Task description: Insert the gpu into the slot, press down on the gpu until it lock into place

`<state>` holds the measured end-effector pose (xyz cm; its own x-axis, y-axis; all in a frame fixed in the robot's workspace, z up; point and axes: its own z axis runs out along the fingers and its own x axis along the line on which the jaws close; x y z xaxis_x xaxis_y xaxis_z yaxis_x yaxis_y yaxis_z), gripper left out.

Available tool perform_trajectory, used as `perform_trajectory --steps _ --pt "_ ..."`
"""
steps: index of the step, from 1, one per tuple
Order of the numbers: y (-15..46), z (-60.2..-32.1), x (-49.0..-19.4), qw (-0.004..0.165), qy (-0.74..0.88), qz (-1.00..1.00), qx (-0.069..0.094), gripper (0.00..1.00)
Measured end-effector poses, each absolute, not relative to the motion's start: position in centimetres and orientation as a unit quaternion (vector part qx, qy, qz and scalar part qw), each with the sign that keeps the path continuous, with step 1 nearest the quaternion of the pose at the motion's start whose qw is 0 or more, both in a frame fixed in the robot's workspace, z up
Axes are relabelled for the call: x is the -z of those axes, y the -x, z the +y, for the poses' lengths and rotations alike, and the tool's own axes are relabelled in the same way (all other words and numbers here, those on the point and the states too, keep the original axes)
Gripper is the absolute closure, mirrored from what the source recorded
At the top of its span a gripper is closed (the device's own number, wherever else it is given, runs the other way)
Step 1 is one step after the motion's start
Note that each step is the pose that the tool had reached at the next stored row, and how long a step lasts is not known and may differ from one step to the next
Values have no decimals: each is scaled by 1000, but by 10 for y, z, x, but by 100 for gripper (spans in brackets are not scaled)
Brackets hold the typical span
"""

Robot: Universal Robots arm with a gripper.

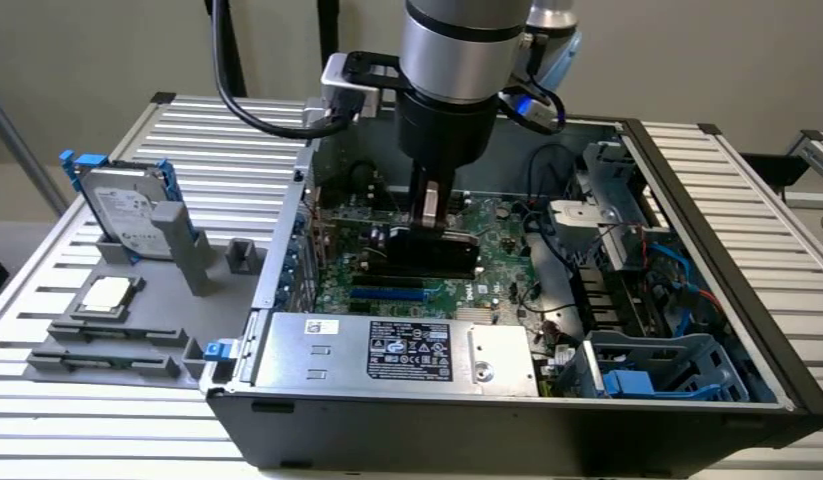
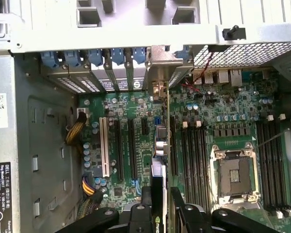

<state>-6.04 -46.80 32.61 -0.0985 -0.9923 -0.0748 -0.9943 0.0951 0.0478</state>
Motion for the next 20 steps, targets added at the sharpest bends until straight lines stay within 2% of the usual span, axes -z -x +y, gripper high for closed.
perform_trajectory --steps 9,20 --pt "63 -468 -310 12 671 740 -42 74" --pt "63 -468 -310 12 671 740 -42 74"
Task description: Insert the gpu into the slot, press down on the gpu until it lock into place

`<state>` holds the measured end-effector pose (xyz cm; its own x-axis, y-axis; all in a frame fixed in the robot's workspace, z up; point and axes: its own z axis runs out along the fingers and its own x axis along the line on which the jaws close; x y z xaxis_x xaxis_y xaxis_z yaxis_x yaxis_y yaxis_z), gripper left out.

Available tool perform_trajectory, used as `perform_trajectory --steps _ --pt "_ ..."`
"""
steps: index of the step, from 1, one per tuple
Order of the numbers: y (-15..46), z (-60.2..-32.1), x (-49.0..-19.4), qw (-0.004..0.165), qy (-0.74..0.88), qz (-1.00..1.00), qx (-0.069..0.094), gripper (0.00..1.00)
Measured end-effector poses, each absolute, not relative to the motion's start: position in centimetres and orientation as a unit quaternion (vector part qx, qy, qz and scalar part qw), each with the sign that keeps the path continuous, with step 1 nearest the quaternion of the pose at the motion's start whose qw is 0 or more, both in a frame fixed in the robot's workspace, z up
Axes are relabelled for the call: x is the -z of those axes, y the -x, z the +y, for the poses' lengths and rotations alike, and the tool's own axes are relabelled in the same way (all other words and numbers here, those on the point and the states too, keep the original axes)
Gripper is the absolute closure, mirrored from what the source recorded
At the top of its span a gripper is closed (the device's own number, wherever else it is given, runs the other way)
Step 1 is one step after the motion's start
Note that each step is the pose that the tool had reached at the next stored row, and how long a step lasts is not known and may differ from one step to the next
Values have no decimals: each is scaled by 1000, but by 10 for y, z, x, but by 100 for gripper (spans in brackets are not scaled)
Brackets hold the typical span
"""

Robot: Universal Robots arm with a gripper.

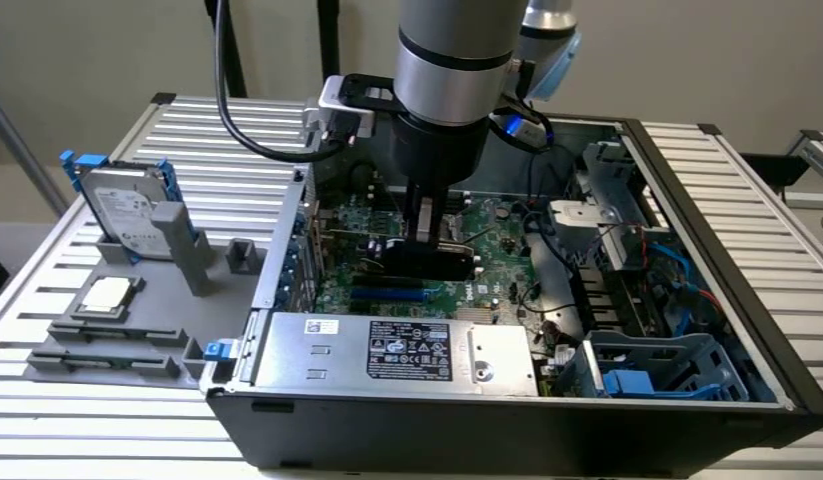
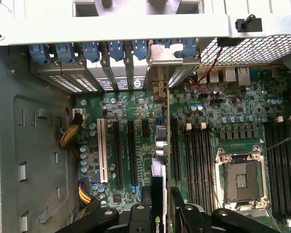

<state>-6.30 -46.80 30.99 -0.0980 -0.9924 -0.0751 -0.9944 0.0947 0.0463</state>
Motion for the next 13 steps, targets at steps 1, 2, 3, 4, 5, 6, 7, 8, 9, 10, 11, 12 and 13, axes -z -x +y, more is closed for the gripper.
perform_trajectory --steps 1,2,3,4,5,6,7,8,9,10,11,12,13 --pt "63 -468 -310 12 671 740 -42 74" --pt "63 -468 -310 12 671 740 -42 74" --pt "63 -468 -310 12 671 740 -42 74" --pt "63 -468 -310 12 671 740 -42 74" --pt "63 -468 -310 12 671 740 -42 74" --pt "63 -468 -310 12 671 740 -42 74" --pt "63 -468 -310 12 671 740 -42 74" --pt "63 -468 -310 12 671 740 -42 74" --pt "63 -468 -310 12 671 740 -42 74" --pt "63 -468 -310 12 671 740 -42 74" --pt "63 -468 -310 12 671 740 -42 74" --pt "63 -468 -310 12 671 740 -42 74" --pt "63 -468 -310 12 671 740 -42 74"
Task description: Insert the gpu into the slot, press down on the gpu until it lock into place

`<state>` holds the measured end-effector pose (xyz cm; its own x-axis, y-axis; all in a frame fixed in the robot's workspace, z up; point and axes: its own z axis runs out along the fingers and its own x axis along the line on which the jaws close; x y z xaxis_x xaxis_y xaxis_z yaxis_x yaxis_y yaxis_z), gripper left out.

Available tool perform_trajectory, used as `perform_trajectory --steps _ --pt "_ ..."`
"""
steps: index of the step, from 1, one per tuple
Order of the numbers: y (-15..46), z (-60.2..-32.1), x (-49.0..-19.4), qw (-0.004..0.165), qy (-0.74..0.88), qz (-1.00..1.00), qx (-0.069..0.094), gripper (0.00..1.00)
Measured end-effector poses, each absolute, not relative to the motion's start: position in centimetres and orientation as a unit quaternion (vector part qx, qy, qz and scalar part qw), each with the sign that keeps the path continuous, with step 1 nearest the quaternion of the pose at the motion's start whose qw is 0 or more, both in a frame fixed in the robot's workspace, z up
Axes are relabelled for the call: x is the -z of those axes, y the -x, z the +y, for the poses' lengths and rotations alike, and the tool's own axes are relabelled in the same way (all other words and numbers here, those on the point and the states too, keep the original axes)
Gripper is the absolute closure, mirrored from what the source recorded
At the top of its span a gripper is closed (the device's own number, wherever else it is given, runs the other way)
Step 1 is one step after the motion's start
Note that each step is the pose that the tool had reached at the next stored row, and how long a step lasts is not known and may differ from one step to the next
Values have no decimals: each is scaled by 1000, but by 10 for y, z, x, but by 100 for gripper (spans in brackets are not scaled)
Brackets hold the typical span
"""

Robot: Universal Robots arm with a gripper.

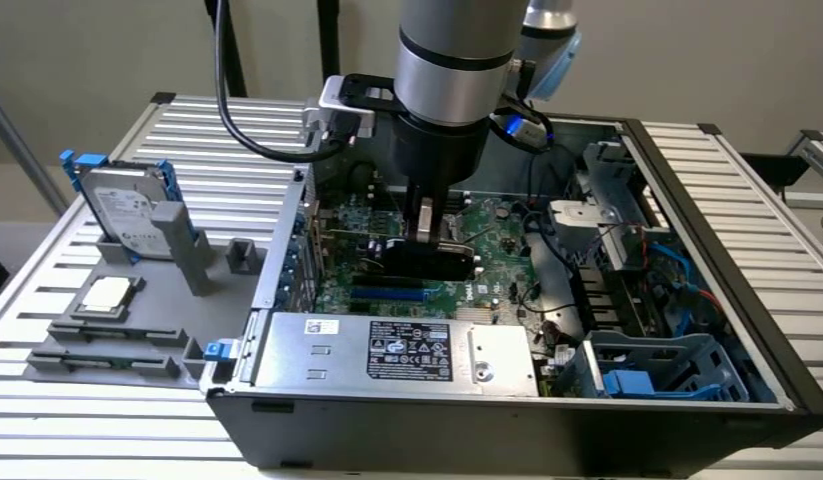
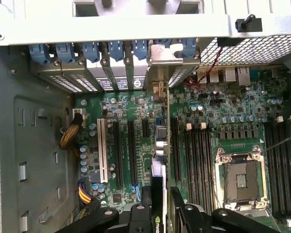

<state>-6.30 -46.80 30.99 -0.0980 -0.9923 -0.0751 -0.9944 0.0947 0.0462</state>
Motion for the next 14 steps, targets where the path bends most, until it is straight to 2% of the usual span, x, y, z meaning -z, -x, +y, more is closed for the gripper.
perform_trajectory --steps 14 --pt "63 -463 -307 9 672 739 -43 74"
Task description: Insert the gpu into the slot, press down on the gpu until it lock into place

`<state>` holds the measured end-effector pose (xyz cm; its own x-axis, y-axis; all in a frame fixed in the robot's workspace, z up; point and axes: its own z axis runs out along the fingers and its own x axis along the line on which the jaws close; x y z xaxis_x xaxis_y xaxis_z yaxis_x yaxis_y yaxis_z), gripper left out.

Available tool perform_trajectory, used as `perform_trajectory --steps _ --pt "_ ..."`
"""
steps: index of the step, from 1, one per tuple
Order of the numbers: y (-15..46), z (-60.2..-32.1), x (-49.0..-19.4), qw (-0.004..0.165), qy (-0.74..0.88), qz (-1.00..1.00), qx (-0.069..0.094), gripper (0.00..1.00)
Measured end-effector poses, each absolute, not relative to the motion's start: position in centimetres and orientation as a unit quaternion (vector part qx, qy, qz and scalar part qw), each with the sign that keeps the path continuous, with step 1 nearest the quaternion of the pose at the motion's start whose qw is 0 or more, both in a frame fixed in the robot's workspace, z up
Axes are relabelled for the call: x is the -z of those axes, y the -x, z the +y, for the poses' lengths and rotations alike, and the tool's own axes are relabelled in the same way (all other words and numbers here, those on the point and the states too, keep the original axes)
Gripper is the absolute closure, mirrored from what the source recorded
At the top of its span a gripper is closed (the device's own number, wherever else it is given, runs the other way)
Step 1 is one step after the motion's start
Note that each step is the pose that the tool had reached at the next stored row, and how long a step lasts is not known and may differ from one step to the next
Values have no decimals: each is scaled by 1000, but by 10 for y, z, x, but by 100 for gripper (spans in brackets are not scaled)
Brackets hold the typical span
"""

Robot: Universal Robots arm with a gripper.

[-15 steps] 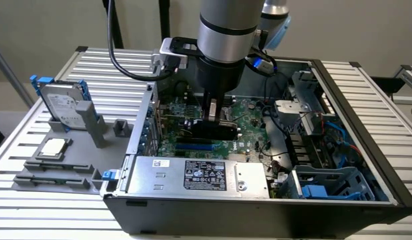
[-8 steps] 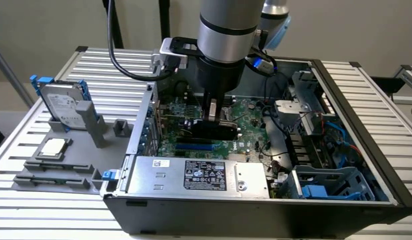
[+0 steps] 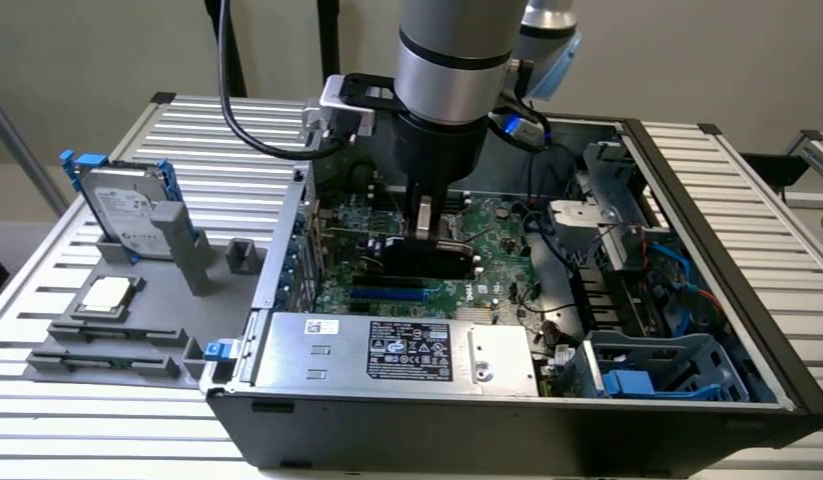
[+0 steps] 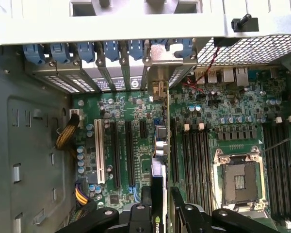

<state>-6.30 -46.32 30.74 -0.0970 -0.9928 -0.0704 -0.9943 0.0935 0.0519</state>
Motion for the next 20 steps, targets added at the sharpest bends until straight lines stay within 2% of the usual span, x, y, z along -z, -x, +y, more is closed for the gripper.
perform_trajectory --steps 20 --pt "63 -460 -286 -1 688 724 -48 74"
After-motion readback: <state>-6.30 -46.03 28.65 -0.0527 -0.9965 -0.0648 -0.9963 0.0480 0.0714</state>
